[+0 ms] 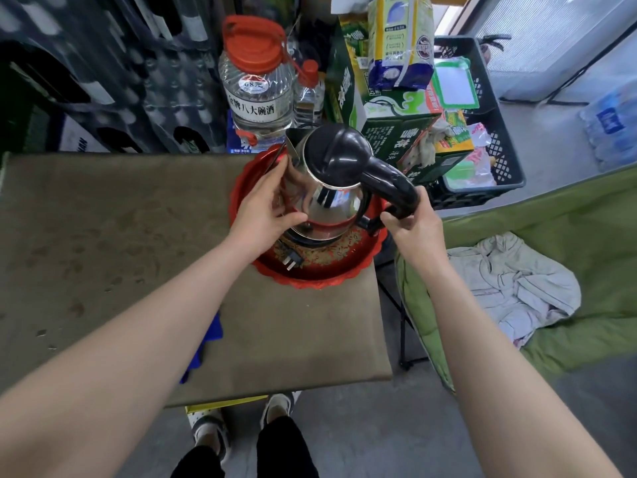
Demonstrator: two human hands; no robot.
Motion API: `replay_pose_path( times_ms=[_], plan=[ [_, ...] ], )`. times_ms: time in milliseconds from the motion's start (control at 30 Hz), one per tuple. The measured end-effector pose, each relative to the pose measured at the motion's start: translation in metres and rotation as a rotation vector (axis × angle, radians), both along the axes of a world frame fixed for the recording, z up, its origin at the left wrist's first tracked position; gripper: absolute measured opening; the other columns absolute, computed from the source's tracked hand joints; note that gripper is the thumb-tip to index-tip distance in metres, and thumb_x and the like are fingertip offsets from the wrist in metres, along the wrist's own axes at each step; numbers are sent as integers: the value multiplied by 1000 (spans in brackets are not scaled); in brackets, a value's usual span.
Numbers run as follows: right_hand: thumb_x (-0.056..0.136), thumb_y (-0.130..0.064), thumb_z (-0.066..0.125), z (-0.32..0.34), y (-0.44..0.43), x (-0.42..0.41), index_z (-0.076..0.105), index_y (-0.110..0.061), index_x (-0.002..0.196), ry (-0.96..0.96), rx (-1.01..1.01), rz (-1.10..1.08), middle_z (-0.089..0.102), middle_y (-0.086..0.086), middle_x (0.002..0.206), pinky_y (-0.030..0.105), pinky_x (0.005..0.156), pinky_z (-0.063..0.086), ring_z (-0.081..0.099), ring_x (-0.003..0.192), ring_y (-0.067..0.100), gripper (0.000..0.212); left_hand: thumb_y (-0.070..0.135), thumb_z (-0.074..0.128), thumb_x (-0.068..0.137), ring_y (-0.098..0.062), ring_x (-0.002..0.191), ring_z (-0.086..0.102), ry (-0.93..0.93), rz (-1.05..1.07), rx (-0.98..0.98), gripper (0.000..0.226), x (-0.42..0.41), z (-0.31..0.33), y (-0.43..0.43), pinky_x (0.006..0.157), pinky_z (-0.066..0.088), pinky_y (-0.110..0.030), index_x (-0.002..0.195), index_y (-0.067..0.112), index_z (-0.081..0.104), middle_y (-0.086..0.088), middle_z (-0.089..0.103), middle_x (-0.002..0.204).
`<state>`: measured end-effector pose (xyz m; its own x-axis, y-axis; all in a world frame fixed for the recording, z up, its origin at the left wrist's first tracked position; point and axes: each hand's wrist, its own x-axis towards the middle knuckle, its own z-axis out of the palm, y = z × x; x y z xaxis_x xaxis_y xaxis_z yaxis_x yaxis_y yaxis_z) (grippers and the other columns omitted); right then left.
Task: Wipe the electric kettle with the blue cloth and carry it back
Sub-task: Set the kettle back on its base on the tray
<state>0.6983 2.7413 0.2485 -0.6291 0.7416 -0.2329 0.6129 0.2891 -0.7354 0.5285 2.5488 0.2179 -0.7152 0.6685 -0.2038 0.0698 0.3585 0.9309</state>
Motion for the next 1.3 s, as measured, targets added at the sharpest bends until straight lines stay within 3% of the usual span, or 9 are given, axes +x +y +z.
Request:
replay_pose_path(
  times_ms=[200,267,433,533,633,833,967,1167,1300],
  plan=[
    [90,-14,71,-4,-12,11,45,-22,103,25,49,-20,58,-11,73,6,60,40,57,67,-1,30,9,78,79,3,129,37,-20,-5,8,100,8,0,-7,100,47,-18,155,37,19,10,34,155],
    [90,-15,72,-6,-11,8,47,-19,108,28,49,-30,60,-10,74,13,65,43,60,69,-4,31,9,77,80,3,128,37,-22,-12,6,99,6,1,-5,99,47,-15,155,36,19,12,35,154],
    [89,-18,74,-15,-3,-2,45,-18,124,73,35,-94,68,-2,88,0,62,41,61,74,-7,45,11,78,80,1,127,44,-20,-21,18,97,-1,-2,2,104,48,-25,154,38,22,18,38,147],
    [89,-20,76,-21,0,-6,48,-19,124,112,34,-101,72,-1,99,18,78,53,67,82,5,45,17,80,78,-4,130,45,7,-23,23,96,-6,-7,3,109,45,-34,152,39,24,33,35,137],
    [90,-20,73,-26,4,-10,48,-20,125,132,37,-77,74,-1,102,36,87,56,70,88,15,43,25,84,73,-11,134,46,37,-17,10,100,-12,-13,3,111,43,-39,152,32,25,27,37,138],
    [92,-15,70,-25,15,-14,43,-20,137,111,64,45,67,-16,93,35,94,53,69,83,10,53,60,82,53,-9,137,39,111,-60,-47,127,-23,-31,-4,116,36,-40,155,35,10,6,33,138],
    [90,-17,70,-30,13,-17,45,-23,134,114,78,92,67,-15,93,45,98,53,69,90,18,51,53,84,55,-9,135,41,137,-42,-22,117,-25,-41,-12,115,37,-38,152,35,22,3,33,137],
    [93,-17,69,-38,-1,-12,45,-21,134,161,84,77,68,-15,94,29,87,49,68,89,12,48,55,82,55,-8,137,39,111,-49,-10,118,-20,-51,-22,116,36,-40,153,39,19,2,33,143],
    [87,-9,71,-40,9,-5,48,-30,128,183,5,133,71,-6,106,35,93,55,70,101,14,52,38,86,66,-12,135,43,74,-41,-37,108,-17,-44,-25,112,41,-38,153,36,22,5,35,143]
  ],
)
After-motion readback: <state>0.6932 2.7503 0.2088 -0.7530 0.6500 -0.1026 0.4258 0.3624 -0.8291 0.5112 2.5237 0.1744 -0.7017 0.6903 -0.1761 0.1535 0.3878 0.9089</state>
